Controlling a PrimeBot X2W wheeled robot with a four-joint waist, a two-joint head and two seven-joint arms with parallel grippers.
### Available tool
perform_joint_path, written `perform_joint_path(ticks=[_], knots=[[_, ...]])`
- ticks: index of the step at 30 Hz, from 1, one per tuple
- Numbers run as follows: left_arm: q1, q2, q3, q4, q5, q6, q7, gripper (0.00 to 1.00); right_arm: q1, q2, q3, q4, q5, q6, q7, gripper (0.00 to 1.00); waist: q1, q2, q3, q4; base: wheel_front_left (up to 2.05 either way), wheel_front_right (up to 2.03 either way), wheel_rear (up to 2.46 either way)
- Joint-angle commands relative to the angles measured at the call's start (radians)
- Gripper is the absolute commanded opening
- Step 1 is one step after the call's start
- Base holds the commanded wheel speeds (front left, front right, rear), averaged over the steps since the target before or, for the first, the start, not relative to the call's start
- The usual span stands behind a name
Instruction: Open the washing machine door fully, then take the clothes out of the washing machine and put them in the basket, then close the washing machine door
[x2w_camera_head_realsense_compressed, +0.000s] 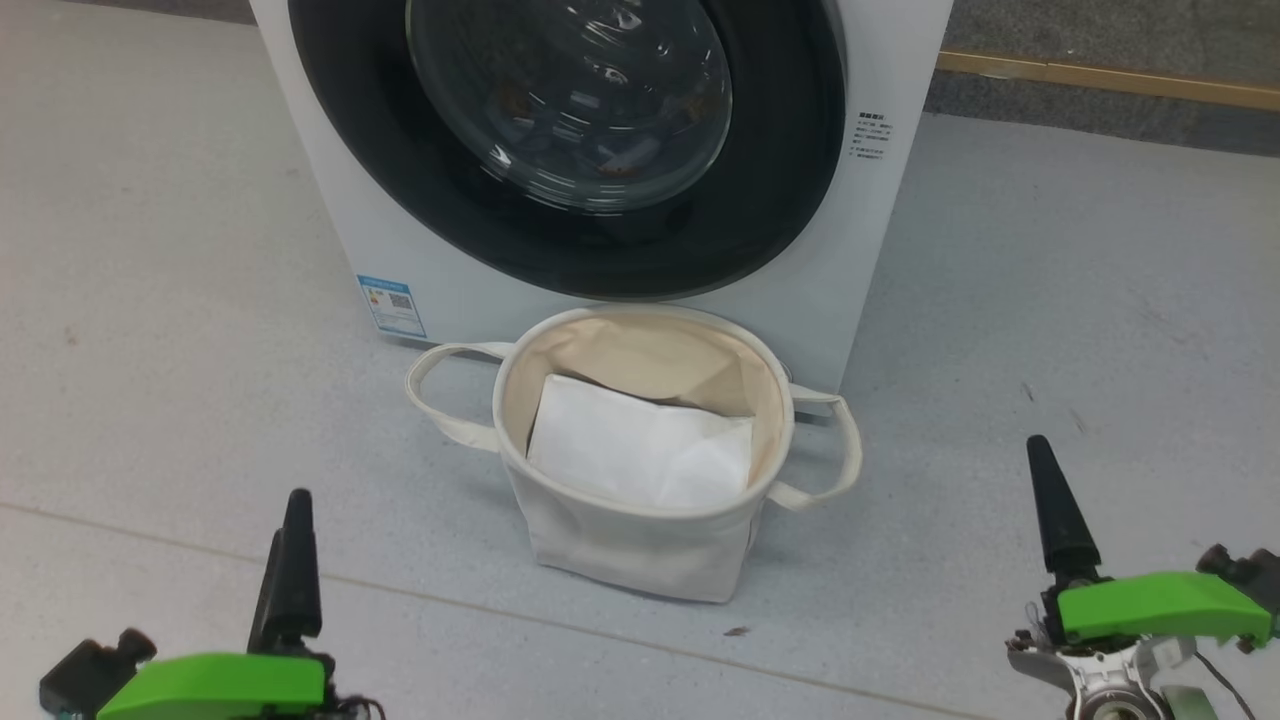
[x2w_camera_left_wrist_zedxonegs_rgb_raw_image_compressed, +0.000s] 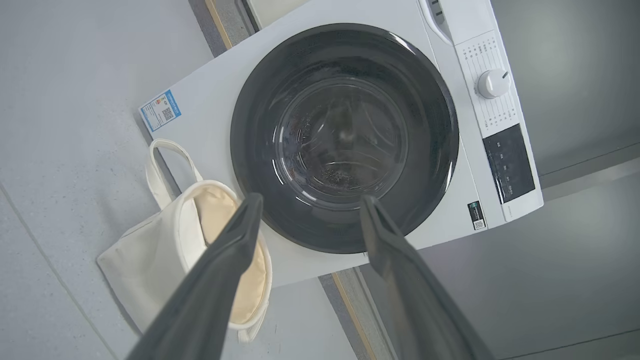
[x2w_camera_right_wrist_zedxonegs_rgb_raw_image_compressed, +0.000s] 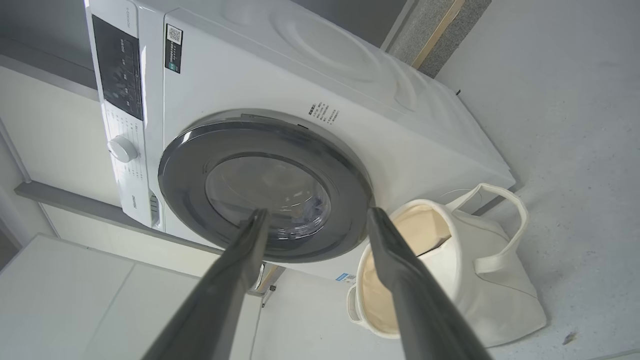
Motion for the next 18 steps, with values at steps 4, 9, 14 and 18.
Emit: perform_joint_path(ticks=[4,9,14,18], knots=[[-0.053,0.009,-0.012,-0.074,0.105,0.005,-0.021,1.00,-0.069,-0.013,0.028,-0.058,-0.077,0.000,-0.012,1.00,0.0000,0.0000,-0.002,0.001,0.00,0.00,0.00],[-0.057,0.010,-0.049,-0.104,0.206,0.007,-0.036,1.00,-0.081,-0.015,0.048,-0.074,-0.148,0.000,-0.016,1.00,0.0000,0.0000,-0.003,0.003,0.00,0.00,0.00],[-0.061,0.015,-0.080,-0.125,0.325,0.003,-0.050,1.00,-0.094,-0.018,0.064,-0.086,-0.222,0.000,-0.028,1.00,0.0000,0.0000,-0.005,0.004,0.00,0.00,0.00],[-0.065,0.031,-0.112,-0.142,0.415,0.007,-0.062,1.00,-0.104,-0.022,0.078,-0.094,-0.288,0.000,-0.041,1.00,0.0000,0.0000,-0.005,0.005,0.00,0.00,0.00]])
